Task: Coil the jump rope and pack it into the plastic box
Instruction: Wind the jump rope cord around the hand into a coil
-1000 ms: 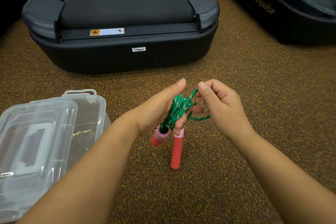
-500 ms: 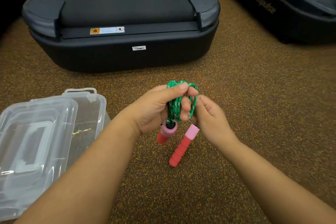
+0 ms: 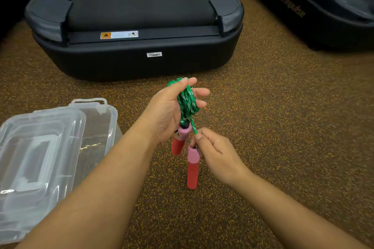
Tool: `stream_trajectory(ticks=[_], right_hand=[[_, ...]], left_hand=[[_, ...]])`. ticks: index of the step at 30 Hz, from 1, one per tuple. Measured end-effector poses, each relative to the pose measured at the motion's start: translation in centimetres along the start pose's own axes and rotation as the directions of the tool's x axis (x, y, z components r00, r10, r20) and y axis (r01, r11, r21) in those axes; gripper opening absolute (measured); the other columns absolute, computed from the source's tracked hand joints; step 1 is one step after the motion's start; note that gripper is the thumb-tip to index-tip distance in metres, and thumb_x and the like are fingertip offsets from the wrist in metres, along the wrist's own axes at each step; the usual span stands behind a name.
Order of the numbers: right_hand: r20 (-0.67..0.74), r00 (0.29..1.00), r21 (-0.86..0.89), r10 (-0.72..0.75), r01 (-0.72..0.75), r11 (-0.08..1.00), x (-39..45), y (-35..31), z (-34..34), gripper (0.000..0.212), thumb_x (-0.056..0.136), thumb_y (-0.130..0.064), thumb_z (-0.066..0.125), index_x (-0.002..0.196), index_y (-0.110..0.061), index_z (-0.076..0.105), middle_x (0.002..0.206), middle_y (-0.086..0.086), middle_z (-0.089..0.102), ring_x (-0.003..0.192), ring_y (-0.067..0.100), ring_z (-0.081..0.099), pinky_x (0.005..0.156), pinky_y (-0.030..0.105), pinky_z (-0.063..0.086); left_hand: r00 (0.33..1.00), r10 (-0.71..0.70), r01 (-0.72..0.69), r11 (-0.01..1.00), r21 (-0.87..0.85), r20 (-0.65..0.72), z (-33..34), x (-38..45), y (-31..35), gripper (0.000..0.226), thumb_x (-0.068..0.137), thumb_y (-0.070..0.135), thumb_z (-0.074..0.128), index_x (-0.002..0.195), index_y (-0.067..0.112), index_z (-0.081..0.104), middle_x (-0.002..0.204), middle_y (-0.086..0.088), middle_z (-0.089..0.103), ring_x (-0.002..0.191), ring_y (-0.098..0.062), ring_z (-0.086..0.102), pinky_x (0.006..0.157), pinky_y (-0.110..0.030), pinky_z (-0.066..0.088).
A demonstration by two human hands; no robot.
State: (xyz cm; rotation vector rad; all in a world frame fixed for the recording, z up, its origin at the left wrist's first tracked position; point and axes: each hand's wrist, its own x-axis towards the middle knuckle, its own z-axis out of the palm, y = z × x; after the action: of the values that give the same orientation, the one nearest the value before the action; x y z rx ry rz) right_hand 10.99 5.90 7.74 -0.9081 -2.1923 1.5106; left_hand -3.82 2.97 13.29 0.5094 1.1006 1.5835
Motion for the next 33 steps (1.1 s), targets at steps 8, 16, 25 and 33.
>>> stream_trajectory(ticks=[8,16,25,33], right_hand=[[0.013,0.995,0.017,-0.094,0.094,0.995,-0.3,-1.7,-0.6,0.028,0.09,-0.031,0.043,0.069,-0.023,0.06,0.053,-0.005,0.046,0.053,0.013,0.043,0.051,0.033,0.035],[-0.084,0.99,0.186,-0.114,0.128,0.974,0.4,-3.5,-2.5,0.032,0.089,-0.025,0.042,0.063,-0.015,0.058,0.067,0.026,0.06,0.05,0.026,0.052,0.05,0.041,0.043],[-0.222,0.965,0.132,-0.139,0.171,0.976,1.7,-3.8,-4.1,0.035,0.092,-0.029,0.055,0.067,-0.005,0.055,0.059,0.005,0.053,0.055,0.015,0.055,0.052,0.027,0.046],[-0.304,0.949,0.096,-0.083,0.118,0.988,2.9,-2.1,-4.6,0.039,0.09,-0.042,0.048,0.067,-0.011,0.049,0.057,-0.005,0.041,0.053,0.011,0.037,0.051,0.028,0.032]], left_hand=[[0.996,-0.084,0.074,0.904,0.42,0.004,-0.8,0.6,-1.5,0.047,0.079,0.055,0.037,0.116,0.031,0.054,0.095,-0.014,0.073,0.086,-0.034,0.054,0.085,-0.049,0.029],[0.988,-0.142,0.091,0.848,0.522,0.057,-1.1,0.4,-1.6,0.054,0.098,0.034,0.014,0.107,0.013,0.063,0.078,-0.013,0.064,0.076,-0.022,0.057,0.083,-0.033,0.045],[0.934,-0.274,0.06,0.752,0.657,0.228,-0.5,-0.4,-0.5,0.07,0.087,0.055,0.013,0.07,0.005,0.059,0.049,-0.007,0.048,0.042,-0.019,0.047,0.056,-0.031,0.037],[0.921,-0.276,0.058,0.794,0.605,0.274,0.1,-0.8,-0.3,0.041,0.092,0.04,0.046,0.077,0.007,0.066,0.042,-0.003,0.04,0.04,-0.019,0.041,0.052,-0.026,0.041]])
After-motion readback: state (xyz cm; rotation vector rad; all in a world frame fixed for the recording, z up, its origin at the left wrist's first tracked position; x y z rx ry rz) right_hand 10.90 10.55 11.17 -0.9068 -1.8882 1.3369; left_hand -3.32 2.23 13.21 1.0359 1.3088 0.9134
